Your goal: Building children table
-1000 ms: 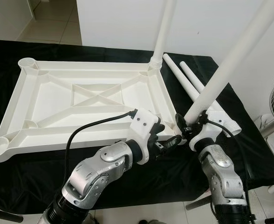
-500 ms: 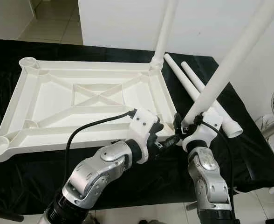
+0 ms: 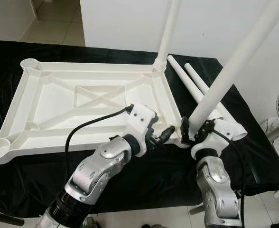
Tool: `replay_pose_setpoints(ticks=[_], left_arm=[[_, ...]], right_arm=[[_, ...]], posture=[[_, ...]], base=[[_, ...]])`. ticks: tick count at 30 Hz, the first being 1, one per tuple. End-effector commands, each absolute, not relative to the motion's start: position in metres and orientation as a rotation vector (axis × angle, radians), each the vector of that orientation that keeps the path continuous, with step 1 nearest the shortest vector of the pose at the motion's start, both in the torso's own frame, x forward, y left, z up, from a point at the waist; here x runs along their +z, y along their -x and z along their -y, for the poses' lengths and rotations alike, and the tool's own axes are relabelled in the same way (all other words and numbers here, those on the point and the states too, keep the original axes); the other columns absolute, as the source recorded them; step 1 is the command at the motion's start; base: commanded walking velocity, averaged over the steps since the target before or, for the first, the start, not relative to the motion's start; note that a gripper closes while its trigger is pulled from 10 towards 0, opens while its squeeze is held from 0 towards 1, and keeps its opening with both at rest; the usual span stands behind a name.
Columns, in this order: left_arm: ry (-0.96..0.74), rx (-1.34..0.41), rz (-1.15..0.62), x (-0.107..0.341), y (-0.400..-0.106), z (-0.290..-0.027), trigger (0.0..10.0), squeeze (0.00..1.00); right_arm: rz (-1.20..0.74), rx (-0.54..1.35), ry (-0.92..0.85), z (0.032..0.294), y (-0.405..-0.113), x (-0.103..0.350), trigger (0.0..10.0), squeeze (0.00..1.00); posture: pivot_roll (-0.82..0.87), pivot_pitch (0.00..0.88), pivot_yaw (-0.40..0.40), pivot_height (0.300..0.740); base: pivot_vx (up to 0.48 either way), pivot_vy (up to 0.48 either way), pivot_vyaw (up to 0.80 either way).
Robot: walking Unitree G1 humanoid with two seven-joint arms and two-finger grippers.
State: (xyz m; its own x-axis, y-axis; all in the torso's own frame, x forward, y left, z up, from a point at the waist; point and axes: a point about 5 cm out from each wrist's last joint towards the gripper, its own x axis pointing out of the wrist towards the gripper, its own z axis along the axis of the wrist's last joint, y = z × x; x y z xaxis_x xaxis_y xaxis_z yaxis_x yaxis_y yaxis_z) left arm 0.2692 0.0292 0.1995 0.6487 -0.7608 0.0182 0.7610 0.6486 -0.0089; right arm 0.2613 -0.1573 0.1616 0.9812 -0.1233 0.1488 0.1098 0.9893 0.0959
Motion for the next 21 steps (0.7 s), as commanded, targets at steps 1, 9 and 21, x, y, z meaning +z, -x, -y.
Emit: replay_pose_setpoints(ticks=[1, 9, 21], left_arm=[[0.015, -0.862, 0.017, 0.199, -0.272, -0.029, 10.0, 0.0], [0.004, -0.839, 0.045, 0.203, -0.279, -0.034, 10.0, 0.0], [-0.029, -0.814, 0.077, 0.21, -0.292, -0.044, 10.0, 0.0]], right_arm=[[0.164, -0.125, -0.078, 0.16, -0.256, 0.161, 10.0, 0.0], [0.15, -0.145, -0.083, 0.171, -0.234, 0.157, 10.0, 0.0], [0.13, -0.034, -0.088, 0.17, -0.218, 0.153, 3.2, 0.0]], posture=[[0.01, 0.098, -0.086, 0.74], [-0.01, 0.115, -0.074, 0.74], [-0.01, 0.127, -0.065, 0.74]], base=[[0.0, 0.0, 0.0], [0.0, 0.0, 0.0], [0.0, 0.0, 0.0]])
